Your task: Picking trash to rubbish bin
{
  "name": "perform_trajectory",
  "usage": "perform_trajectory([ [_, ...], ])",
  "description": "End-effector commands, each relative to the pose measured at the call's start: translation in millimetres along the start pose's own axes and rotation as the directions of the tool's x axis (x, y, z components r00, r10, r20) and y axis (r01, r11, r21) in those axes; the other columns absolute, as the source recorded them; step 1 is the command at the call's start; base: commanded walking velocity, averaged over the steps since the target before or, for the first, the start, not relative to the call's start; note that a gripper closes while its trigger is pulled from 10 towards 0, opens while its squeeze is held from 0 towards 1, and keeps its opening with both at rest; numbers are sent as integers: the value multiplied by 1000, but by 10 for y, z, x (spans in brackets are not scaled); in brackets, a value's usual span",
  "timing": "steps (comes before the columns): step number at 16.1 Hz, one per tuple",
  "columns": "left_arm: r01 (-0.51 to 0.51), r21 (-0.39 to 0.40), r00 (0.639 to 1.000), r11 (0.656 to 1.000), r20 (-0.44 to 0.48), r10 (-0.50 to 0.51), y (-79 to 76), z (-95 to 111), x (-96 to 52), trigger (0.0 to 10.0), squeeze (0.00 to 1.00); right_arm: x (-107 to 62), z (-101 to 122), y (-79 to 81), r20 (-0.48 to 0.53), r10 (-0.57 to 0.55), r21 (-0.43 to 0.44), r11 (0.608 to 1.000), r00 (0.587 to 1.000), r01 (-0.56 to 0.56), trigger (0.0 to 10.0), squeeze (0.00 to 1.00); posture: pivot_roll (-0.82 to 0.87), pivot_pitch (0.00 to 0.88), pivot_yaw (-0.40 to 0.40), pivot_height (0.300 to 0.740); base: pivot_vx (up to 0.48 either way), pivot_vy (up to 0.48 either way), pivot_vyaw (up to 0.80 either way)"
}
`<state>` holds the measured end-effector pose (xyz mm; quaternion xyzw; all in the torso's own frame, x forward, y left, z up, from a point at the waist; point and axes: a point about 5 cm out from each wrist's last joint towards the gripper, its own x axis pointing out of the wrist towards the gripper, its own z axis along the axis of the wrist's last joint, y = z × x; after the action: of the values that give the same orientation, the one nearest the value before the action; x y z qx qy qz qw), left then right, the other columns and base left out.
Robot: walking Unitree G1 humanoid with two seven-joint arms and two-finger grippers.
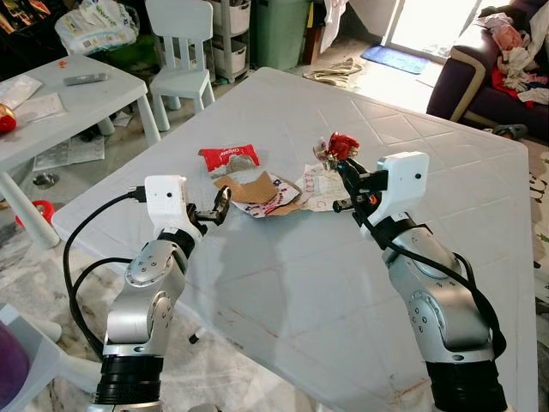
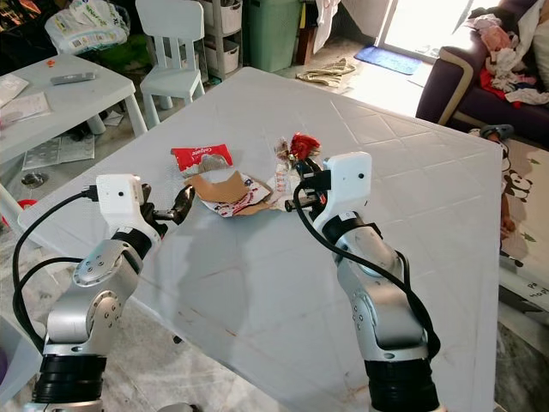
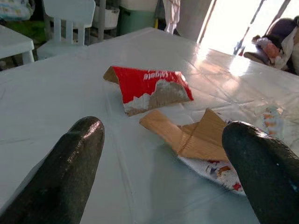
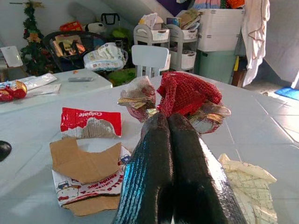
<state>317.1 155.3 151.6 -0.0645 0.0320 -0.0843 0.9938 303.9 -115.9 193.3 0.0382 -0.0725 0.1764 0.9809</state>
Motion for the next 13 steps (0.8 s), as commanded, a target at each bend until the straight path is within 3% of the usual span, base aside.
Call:
perform_trajectory([
  [1, 27, 4, 999, 1000, -35, -27, -28, -24, 49, 10000, 0, -36, 32, -35, 7, -13, -4, 1000, 1000, 13, 0, 0, 76, 131, -88, 740, 0, 0, 0],
  [4, 80, 27, 993, 996, -88, -78, -20, -72, 155, 10000, 0, -95, 54, -61, 1, -17, -16, 1000, 1000, 17, 0, 0, 29, 140, -87, 740, 0, 0, 0],
  [8, 116, 55, 991, 992, -75, -112, -51, -64, 396, 10000, 0, -236, 138, -235, -7, -64, -73, 995, 998, 64, 0, 0, -68, 136, -84, 740, 0, 0, 0],
  [13, 195, 115, 980, 974, -62, -189, -311, -18, 700, 10000, 0, -344, 248, -320, -11, -101, -115, 988, 995, 99, 0, 0, -144, 144, -93, 740, 0, 0, 0],
])
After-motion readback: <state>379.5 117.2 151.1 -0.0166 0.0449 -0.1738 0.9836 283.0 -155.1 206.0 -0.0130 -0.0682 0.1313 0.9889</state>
